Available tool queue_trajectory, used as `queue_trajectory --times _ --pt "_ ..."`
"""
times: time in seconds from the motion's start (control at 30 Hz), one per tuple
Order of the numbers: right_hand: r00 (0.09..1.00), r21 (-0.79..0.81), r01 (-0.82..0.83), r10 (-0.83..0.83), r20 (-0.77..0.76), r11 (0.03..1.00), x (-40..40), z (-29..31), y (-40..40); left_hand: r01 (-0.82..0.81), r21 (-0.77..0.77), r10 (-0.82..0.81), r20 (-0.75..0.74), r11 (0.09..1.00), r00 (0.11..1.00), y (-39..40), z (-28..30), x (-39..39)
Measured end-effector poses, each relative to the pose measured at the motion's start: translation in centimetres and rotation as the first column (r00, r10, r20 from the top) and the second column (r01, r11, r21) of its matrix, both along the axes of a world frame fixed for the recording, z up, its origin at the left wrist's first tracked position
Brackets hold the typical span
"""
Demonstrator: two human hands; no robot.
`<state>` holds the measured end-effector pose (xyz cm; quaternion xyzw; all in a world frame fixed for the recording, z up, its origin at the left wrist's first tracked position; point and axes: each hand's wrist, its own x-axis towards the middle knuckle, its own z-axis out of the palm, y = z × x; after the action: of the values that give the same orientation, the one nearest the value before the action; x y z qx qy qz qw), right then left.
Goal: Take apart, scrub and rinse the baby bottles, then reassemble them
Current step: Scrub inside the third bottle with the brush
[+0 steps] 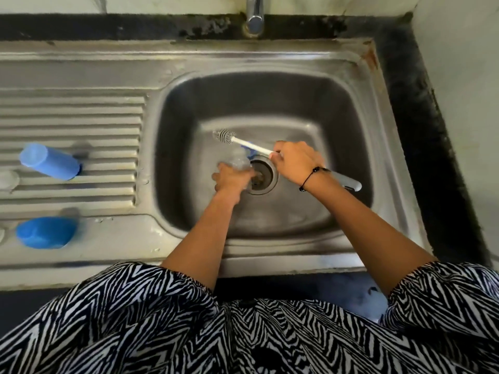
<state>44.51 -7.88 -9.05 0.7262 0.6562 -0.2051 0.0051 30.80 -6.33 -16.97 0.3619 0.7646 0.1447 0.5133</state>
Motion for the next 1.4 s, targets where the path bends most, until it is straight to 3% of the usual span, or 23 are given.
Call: queue_trajectory --times 0.1,0.17,0.23,0.33,0.43,0.57,0.63,0.9,1.0,1.07,1.17,1.3,1.4 --pt "1.000 0.066 -0.014 0.015 -0.011 0.998 -0.4 1.0 0.5 -0.239 -0.037 0.240 0.291 0.970 0.926 0.6 1.3 -1.5" --pt "0.999 0.095 -0.042 0.042 0.003 0.995 -0.7 2.0 0.5 -0.326 -0.047 0.315 0.419 0.944 0.852 0.5 2.1 -2.2" --pt "0.996 0.125 -0.085 0.081 0.034 0.989 -0.9 3.4 0.1 -0.395 -0.016 0.350 0.494 0.919 0.796 0.6 2.6 -2.8" --pt "0.991 0.167 -0.115 0.101 0.089 0.979 -1.1 5.3 -1.0 -0.556 -0.054 0.466 0.615 0.830 0.636 0.4 3.3 -3.4" --pt "0.990 0.194 -0.100 0.077 0.122 0.976 -1.3 6.3 -1.8 -0.591 -0.055 0.459 0.688 0.805 0.562 0.0 4.2 -4.0" --pt "0.992 0.192 -0.060 0.038 0.117 0.980 -1.2 6.5 -3.1 -0.654 -0.229 0.517 0.806 0.721 0.288 -0.4 4.7 -5.1" --pt "0.993 0.199 -0.057 0.034 0.115 0.978 -1.1 6.6 -3.7 -0.684 -0.278 0.552 0.806 0.674 0.216 -0.2 4.7 -5.2" --pt "0.917 0.126 -0.232 0.174 0.358 0.965 -1.4 8.6 -5.5 -0.777 -0.206 0.553 0.806 0.596 0.211 -1.1 5.3 -4.6" --pt "0.860 0.046 -0.299 0.249 0.446 0.953 -1.6 9.6 -5.4 -0.771 -0.073 0.475 0.823 0.632 0.311 -1.1 5.5 -4.0" --pt "0.858 0.043 -0.314 0.265 0.440 0.948 -2.2 10.0 -5.4 -0.764 -0.027 0.403 0.861 0.644 0.310 -1.2 6.3 -3.2" --pt "0.927 0.057 -0.264 0.237 0.290 0.963 -3.1 9.4 -5.5 -0.776 -0.077 0.316 0.935 0.626 0.161 -1.4 8.3 -2.6" --pt "0.982 0.070 -0.186 0.185 0.028 0.980 -4.0 7.3 -5.6 -0.714 -0.305 0.268 0.948 0.630 -0.169 -1.8 10.7 -3.0" --pt "0.981 0.060 -0.192 0.191 0.025 0.980 -4.8 6.3 -6.6 -0.653 -0.371 0.270 0.929 0.660 -0.255 -2.1 11.3 -3.4"
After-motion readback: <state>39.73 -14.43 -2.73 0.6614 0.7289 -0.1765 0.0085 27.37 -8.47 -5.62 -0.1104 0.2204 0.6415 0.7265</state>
